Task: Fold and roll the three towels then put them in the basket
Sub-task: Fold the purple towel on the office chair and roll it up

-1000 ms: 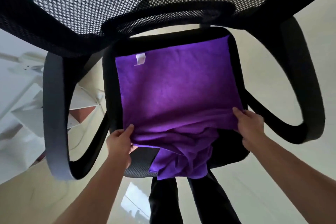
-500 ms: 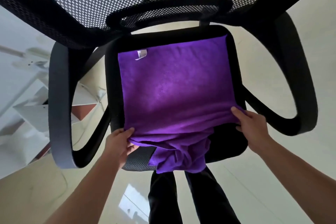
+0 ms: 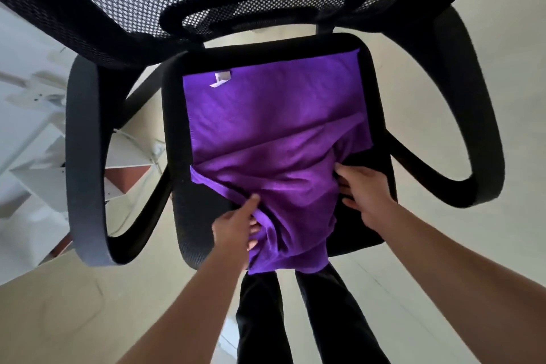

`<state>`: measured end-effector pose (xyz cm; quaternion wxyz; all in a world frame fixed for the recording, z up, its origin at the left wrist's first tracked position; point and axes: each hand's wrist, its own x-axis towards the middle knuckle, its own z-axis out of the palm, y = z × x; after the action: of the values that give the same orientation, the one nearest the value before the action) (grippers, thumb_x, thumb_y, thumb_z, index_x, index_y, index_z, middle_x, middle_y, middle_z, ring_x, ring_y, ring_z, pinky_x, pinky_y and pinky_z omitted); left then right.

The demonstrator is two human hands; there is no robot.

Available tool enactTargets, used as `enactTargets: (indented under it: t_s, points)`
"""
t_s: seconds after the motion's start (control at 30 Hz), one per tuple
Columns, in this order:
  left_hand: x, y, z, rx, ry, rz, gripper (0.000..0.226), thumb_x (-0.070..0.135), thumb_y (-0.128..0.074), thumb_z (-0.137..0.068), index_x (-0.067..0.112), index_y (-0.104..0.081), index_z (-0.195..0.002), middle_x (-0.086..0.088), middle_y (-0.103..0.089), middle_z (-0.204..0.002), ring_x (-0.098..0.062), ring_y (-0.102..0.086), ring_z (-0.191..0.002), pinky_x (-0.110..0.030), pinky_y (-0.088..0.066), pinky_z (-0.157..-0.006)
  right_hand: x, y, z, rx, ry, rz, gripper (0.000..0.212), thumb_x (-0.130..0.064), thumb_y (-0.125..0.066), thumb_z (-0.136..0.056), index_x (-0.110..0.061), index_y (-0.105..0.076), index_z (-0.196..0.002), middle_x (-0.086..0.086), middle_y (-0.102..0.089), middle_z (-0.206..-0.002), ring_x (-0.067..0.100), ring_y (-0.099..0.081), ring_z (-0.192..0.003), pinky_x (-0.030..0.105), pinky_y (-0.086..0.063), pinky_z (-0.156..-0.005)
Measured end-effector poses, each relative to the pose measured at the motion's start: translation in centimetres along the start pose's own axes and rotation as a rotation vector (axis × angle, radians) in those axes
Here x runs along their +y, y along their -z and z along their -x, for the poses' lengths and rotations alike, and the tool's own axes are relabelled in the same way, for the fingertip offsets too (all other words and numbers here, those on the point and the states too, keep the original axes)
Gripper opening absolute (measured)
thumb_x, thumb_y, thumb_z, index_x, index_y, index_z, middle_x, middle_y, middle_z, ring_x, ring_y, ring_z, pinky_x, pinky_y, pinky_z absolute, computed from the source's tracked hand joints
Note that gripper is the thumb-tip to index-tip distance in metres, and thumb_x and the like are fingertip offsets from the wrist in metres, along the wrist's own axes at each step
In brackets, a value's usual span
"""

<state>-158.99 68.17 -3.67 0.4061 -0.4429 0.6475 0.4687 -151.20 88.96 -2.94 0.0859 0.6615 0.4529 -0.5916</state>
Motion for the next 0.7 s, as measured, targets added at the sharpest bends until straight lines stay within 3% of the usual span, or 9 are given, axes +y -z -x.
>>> enactTargets:
  t_s: [0.1, 0.17, 0.27, 0.33, 0.43, 0.57, 0.63, 0.7]
  points:
    - [-0.7, -0.9, -0.8, 0.035, -0.028, -0.031, 0.009, 0.013, -0.066, -0.085, 0.011, -0.060, -0.078, -0.006, -0.059, -0.060, -0.012, -0.054, -0.041, -0.016, -0.038, -0.037, -0.5, -1.9, -0.2, -0.016, 0.095, 0.018, 0.012, -0.020, -0.067, -0.083, -0.014, -0.065, -0.073, 0.001, -0.061, -0.073, 0.016, -0.055, -0.070, 0.029, -0.048, -0.063]
    - [-0.1, -0.6, -1.4, 0.088, -0.055, 0.032, 0.011, 0.007, -0.058, -0.086, 0.010, -0.056, -0.076, -0.007, -0.055, -0.059, -0.014, -0.051, -0.040, -0.017, -0.040, -0.037, -1.5, -2.5, -0.7, 0.034, 0.114, -0.092, 0.012, -0.019, -0.067, -0.081, -0.015, -0.066, -0.069, -0.001, -0.063, -0.070, 0.015, -0.057, -0.069, 0.031, -0.048, -0.065]
    - [0.7, 1.5, -1.8, 0.183, -0.064, 0.152, 0.012, 0.011, -0.057, -0.083, 0.011, -0.053, -0.071, -0.010, -0.052, -0.066, -0.021, -0.049, -0.053, -0.027, -0.044, -0.049, -2.0, -1.1, -0.9, 0.044, 0.028, -0.395, 0.007, -0.020, -0.064, -0.076, -0.016, -0.065, -0.070, -0.002, -0.062, -0.064, 0.017, -0.058, -0.061, 0.026, -0.047, -0.055]
    - [0.6, 3.5, -1.9, 0.237, -0.092, 0.120, 0.012, 0.014, -0.057, -0.083, 0.011, -0.055, -0.071, -0.013, -0.054, -0.078, -0.024, -0.052, -0.070, -0.038, -0.043, -0.062, -1.2, 0.8, -0.9, 0.074, 0.007, -0.476, 0.004, -0.018, -0.060, -0.076, -0.018, -0.063, -0.073, -0.002, -0.063, -0.063, 0.016, -0.059, -0.056, 0.023, -0.048, -0.049]
    - [-0.6, 6.2, -1.7, 0.287, -0.158, -0.084, 0.015, 0.015, -0.056, -0.083, 0.008, -0.057, -0.070, -0.014, -0.055, -0.077, -0.027, -0.052, -0.074, -0.040, -0.042, -0.065, 1.9, 4.0, -0.5, 0.201, -0.024, -0.228, 0.010, -0.022, -0.063, -0.072, -0.015, -0.067, -0.078, 0.001, -0.067, -0.076, 0.019, -0.063, -0.064, 0.026, -0.049, -0.049]
    - [-3.2, 8.4, -0.9, 0.288, -0.156, -0.205, 0.017, 0.013, -0.056, -0.084, 0.005, -0.058, -0.069, -0.011, -0.055, -0.069, -0.027, -0.051, -0.069, -0.034, -0.039, -0.063, 7.1, 6.9, 0.9, 0.191, -0.057, 0.037, 0.007, -0.019, -0.065, -0.075, -0.013, -0.069, -0.074, 0.008, -0.068, -0.081, 0.022, -0.061, -0.069, 0.031, -0.052, -0.055]
    - [-4.3, 8.9, -0.3, 0.316, -0.139, -0.205, 0.020, 0.015, -0.054, -0.085, 0.005, -0.056, -0.068, -0.009, -0.052, -0.066, -0.027, -0.047, -0.065, -0.034, -0.037, -0.060, 8.6, 7.6, 1.7, 0.193, -0.085, 0.064, 0.011, -0.019, -0.067, -0.076, -0.010, -0.070, -0.072, 0.007, -0.069, -0.078, 0.025, -0.062, -0.071, 0.038, -0.056, -0.066]
    - [-4.9, 9.3, 0.2, 0.373, -0.161, -0.185, 0.029, 0.017, -0.052, -0.085, 0.006, -0.044, -0.060, -0.005, -0.038, -0.059, -0.025, -0.033, -0.058, -0.034, -0.028, -0.054, 8.9, 8.1, 2.3, 0.201, -0.054, 0.067, 0.022, -0.022, -0.066, -0.076, -0.007, -0.064, -0.061, 0.003, -0.063, -0.063, 0.024, -0.056, -0.065, 0.037, -0.050, -0.064]
